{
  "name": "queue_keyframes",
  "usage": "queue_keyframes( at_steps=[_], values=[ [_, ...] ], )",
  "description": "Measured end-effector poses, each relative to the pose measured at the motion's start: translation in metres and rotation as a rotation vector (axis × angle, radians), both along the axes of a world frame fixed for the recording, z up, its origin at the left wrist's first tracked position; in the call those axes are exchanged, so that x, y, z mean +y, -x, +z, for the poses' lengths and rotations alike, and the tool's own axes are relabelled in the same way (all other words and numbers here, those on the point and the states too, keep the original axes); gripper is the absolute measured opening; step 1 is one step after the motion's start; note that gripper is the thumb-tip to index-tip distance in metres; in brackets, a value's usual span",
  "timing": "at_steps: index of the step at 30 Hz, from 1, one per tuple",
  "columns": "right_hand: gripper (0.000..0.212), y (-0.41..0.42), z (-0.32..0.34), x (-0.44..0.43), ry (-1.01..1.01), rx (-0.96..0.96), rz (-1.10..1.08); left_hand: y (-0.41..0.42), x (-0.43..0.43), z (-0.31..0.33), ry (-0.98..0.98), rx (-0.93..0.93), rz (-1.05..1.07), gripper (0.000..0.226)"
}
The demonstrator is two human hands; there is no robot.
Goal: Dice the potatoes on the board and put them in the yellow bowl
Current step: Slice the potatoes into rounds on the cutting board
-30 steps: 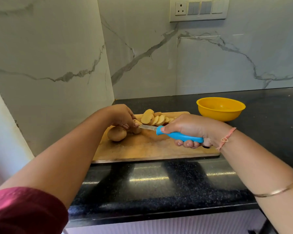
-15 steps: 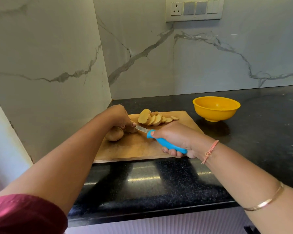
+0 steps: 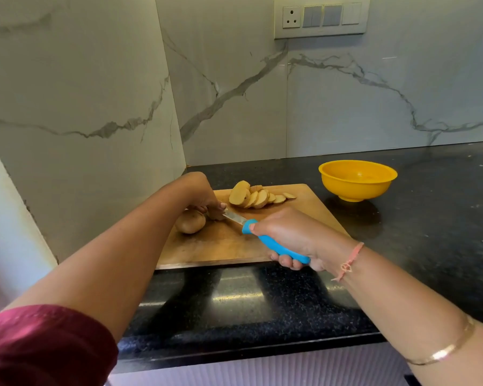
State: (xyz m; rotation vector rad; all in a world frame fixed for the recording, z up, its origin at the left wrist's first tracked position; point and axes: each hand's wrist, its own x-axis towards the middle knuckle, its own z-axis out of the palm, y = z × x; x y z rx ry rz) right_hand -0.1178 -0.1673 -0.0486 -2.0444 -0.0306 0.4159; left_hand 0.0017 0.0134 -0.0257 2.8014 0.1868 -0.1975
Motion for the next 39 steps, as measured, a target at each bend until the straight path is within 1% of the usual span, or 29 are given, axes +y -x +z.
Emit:
queue_keyframes(
  at_steps=[2,5,7,9,12,16,20,22,24,26,30,33,37,39],
  values=[
    [0.042,0.003,0.002,-0.005,0.009,0.003,-0.004,-0.002,0.0,0.001,-0.007,0.002,-0.003,0.052],
    [0.03,0.003,0.006,-0.002,-0.015,0.014,-0.002,-0.002,-0.002,0.002,-0.061,-0.014,-0.017,0.05],
    [0.025,0.001,0.006,0.005,-0.022,0.008,0.0,0.0,-0.003,0.001,-0.098,-0.03,-0.017,0.05],
    [0.027,0.0,0.003,0.01,-0.014,-0.002,0.005,0.0,-0.003,0.0,-0.108,-0.037,-0.012,0.052],
    [0.034,0.002,0.0,0.006,0.005,-0.017,0.01,-0.001,0.001,-0.001,-0.098,-0.037,-0.008,0.054],
    [0.041,0.007,0.003,-0.002,0.034,0.009,0.019,-0.001,0.0,0.0,-0.093,-0.03,-0.008,0.053],
    [0.028,0.004,0.01,0.003,0.032,-0.001,0.021,0.004,-0.003,0.0,-0.127,-0.062,-0.02,0.047],
    [0.031,0.003,0.009,0.007,0.034,-0.004,0.021,0.005,-0.002,-0.001,-0.135,-0.083,-0.015,0.046],
    [0.038,0.002,0.005,0.009,0.045,-0.02,0.019,0.005,0.0,-0.002,-0.124,-0.091,-0.009,0.046],
    [0.04,0.003,0.002,0.007,0.052,-0.031,0.028,0.005,0.003,-0.004,-0.114,-0.104,-0.005,0.045],
    [0.042,0.009,0.002,0.004,0.055,-0.028,0.11,0.007,0.009,-0.007,-0.107,-0.207,0.042,0.041],
    [0.04,0.012,-0.001,0.006,0.059,-0.062,0.104,0.008,0.008,-0.003,-0.061,-0.239,0.055,0.042],
    [0.034,0.012,0.003,-0.004,0.033,-0.106,0.064,0.013,0.012,0.009,0.01,-0.301,0.081,0.035],
    [0.029,0.009,0.008,-0.009,0.021,-0.162,-0.008,0.016,0.017,0.013,0.087,-0.264,0.083,0.035]
  ],
)
